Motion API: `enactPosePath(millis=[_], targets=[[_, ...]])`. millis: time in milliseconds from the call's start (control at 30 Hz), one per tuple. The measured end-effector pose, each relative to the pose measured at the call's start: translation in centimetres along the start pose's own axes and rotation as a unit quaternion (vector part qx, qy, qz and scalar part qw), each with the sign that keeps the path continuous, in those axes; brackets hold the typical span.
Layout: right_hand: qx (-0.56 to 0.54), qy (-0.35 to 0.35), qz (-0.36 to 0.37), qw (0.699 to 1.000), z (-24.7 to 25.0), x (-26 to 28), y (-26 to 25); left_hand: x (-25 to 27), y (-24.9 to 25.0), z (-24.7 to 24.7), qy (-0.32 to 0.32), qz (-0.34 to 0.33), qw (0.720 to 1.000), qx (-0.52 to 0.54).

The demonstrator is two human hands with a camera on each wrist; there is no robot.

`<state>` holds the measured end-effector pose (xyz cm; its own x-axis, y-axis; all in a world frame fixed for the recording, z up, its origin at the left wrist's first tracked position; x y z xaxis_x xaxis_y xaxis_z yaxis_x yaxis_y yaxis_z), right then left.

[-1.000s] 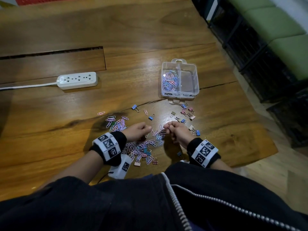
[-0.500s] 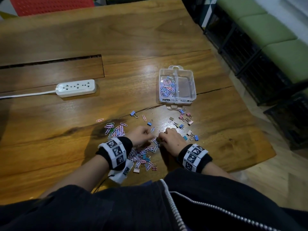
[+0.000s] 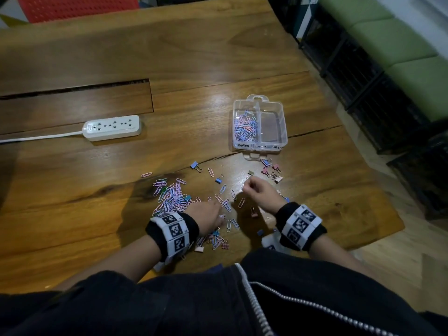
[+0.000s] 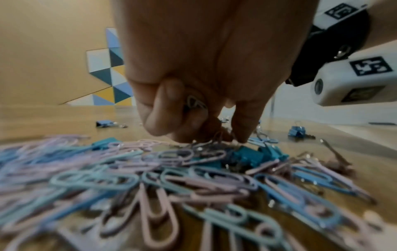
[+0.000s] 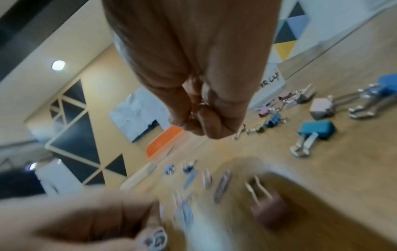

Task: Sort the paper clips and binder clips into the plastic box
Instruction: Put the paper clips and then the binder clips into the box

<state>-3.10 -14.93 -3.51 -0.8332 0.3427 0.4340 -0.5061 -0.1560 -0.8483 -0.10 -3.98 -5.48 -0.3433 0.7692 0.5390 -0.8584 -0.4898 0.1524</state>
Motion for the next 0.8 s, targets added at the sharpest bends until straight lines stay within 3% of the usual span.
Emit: enactPosePath(millis=[67,133,200,267,300,333,400,567,633,733,800], targets=[[-0.044,0.017,0.011,0.999,1.9,-0.7,-1.5,-0.1,-0.7,0.8,0.014,0.005,0.991,0.135],[-0.057,0.032,0.008,0.998,3.8,-1.9,-3.3,-0.5,-1.7,1.1,0.004,0.018,0.941,0.339],[-0.052,0.055,0.001,0.997,5.8,-3.6,-4.9,-0.6,-1.8,1.3,-0.042,0.015,0.820,0.570],[-0.052,0.081,-0.011,0.995,7.4,-5.6,-6.2,-0.5,-1.1,2.8,-0.063,-0.015,0.693,0.718],[-0.054,0.096,-0.016,0.994,8.1,-6.8,-6.7,-0.6,-0.9,3.8,-0.062,-0.029,0.651,0.756],[-0.053,0.109,-0.020,0.992,8.7,-7.9,-7.0,-0.8,-0.8,4.9,-0.056,-0.038,0.627,0.776],[-0.044,0.125,-0.024,0.991,9.2,-9.8,-7.4,-1.6,-0.5,6.8,-0.043,-0.041,0.595,0.801],[0.025,0.114,0.001,0.993,8.8,-11.4,-8.1,-5.5,-1.9,10.3,-0.019,0.057,0.547,0.835],[-0.003,0.139,0.013,0.990,9.5,-10.6,-7.8,-6.8,-1.6,12.2,-0.025,0.074,0.519,0.851],[-0.054,0.186,0.026,0.981,10.9,-8.1,-6.9,-9.0,-1.6,14.7,-0.006,0.080,0.531,0.843],[-0.102,0.174,0.022,0.979,10.7,-6.0,-5.7,-10.2,-1.7,15.4,0.001,0.085,0.537,0.839]])
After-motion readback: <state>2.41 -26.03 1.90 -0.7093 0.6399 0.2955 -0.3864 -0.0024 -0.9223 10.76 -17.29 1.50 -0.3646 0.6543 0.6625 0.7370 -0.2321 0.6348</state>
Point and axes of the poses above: each hand's wrist, its own x-axis away from the middle knuckle, its own z-axis out of the back of the hand, y = z × x, the point moved 10 cm from there along -x, towards the middle knuckle, and after that the axes turned 5 degrees about -x, right-handed, at the moved point
